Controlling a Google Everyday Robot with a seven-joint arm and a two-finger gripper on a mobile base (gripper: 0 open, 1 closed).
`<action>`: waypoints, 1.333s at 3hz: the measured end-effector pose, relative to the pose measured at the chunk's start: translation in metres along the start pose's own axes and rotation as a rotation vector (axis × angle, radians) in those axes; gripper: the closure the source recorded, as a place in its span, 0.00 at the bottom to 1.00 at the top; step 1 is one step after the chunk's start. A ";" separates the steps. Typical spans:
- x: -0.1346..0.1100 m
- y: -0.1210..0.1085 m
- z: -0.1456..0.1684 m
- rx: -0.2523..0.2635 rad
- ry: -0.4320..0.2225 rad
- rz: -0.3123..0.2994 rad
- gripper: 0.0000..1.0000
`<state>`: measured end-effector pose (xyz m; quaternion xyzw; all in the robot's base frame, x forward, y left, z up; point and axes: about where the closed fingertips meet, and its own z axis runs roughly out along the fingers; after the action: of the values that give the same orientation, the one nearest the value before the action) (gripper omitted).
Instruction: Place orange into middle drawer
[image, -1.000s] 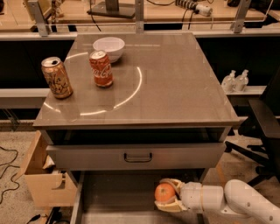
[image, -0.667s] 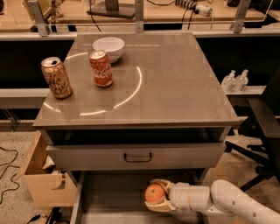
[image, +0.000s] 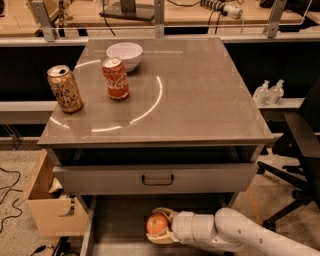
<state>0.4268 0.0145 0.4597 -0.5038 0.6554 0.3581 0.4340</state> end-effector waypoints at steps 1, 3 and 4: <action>0.007 -0.002 0.010 -0.004 0.009 0.018 1.00; 0.048 -0.015 0.059 -0.073 0.014 0.072 1.00; 0.061 -0.020 0.077 -0.101 -0.006 0.064 1.00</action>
Offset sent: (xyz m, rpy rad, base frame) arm 0.0303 0.0370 -0.0900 0.0208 0.1340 0.0448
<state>0.4553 0.0588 0.3743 -0.5028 0.6508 0.4062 0.3984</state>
